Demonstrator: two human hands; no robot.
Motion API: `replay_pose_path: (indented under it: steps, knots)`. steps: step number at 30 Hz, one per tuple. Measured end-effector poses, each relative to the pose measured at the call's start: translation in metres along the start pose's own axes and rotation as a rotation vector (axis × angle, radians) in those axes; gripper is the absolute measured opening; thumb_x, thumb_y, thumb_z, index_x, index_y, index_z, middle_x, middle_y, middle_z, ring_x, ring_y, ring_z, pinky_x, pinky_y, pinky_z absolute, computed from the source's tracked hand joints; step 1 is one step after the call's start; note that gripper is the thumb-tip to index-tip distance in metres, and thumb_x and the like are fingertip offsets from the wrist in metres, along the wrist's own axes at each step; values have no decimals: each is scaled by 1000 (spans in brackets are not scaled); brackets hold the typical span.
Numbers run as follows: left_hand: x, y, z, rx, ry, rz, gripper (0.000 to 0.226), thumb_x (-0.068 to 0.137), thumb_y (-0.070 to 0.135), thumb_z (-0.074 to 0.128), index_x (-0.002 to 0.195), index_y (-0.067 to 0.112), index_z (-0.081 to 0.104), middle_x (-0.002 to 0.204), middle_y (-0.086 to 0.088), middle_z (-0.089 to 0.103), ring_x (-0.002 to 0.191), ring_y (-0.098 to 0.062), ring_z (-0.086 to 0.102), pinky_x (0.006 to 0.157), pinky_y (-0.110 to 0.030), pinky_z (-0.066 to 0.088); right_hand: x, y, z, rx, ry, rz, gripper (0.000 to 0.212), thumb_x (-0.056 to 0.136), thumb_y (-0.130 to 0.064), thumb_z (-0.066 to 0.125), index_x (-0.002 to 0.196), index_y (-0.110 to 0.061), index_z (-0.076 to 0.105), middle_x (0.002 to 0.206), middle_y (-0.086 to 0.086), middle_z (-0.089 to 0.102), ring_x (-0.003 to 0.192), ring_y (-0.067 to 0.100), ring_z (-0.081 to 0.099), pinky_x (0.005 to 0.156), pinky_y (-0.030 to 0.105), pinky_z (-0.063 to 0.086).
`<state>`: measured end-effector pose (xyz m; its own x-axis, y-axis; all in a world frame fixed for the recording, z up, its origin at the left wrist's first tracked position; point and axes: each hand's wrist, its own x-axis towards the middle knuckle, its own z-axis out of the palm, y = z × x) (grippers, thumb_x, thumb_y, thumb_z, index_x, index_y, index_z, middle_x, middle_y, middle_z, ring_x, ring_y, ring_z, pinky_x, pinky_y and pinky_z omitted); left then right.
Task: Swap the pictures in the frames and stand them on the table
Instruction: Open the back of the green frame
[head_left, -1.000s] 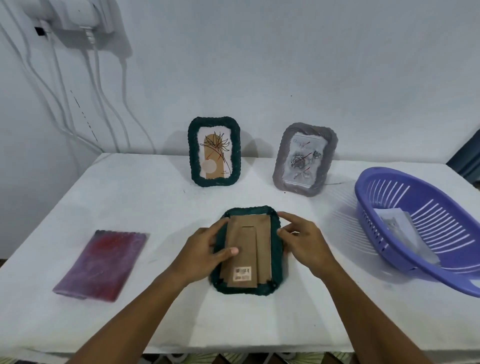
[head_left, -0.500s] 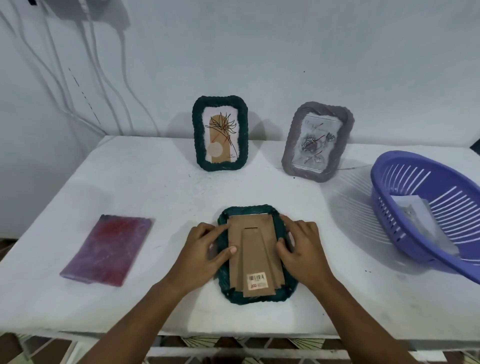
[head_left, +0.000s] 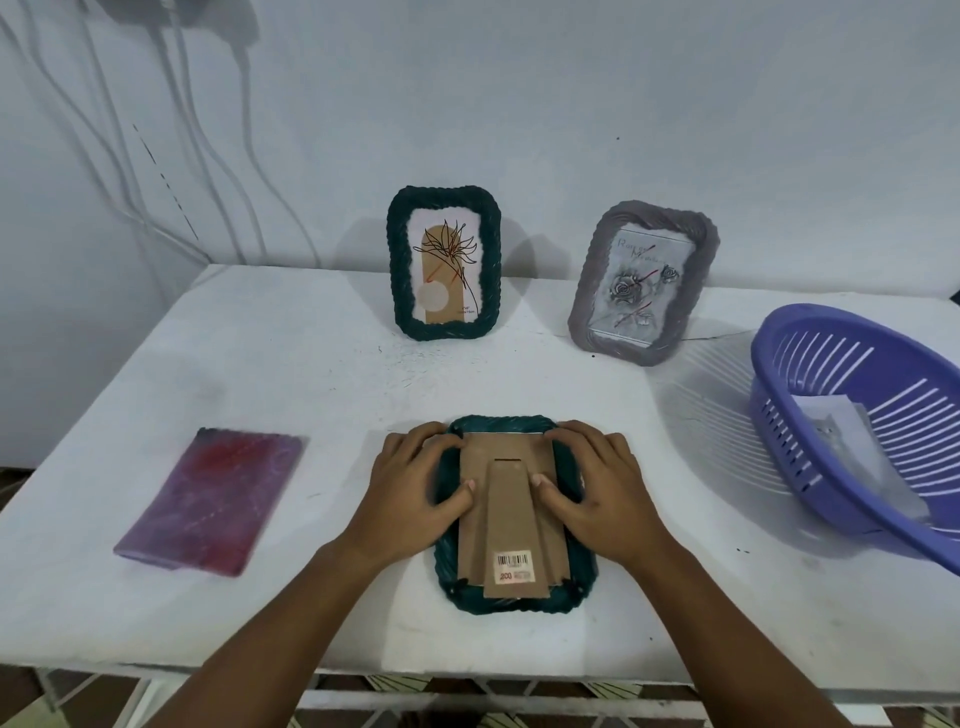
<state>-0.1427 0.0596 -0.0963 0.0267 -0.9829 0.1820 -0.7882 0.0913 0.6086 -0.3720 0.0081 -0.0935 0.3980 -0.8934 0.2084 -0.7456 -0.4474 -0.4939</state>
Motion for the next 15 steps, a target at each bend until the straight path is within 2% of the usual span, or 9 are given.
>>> replay_pose_path:
  steps: [6, 15]
  knots:
    - [-1, 0, 3, 64, 6, -4, 57, 77, 58, 44, 125, 28, 52, 131, 13, 47, 117, -11, 34, 101, -32, 33, 1, 3, 3, -18, 9, 6, 52, 84, -60, 41, 126, -33, 52, 134, -11, 45, 115, 12, 38, 97, 32, 36]
    - [1, 4, 5, 126, 2, -28, 65, 74, 59, 38, 132, 31, 46, 135, 12, 42, 117, -14, 33, 100, -31, 32, 3, 0, 4, -101, -37, 8, 59, 83, -62, 34, 134, -35, 44, 138, -12, 36, 115, 14, 33, 93, 28, 28]
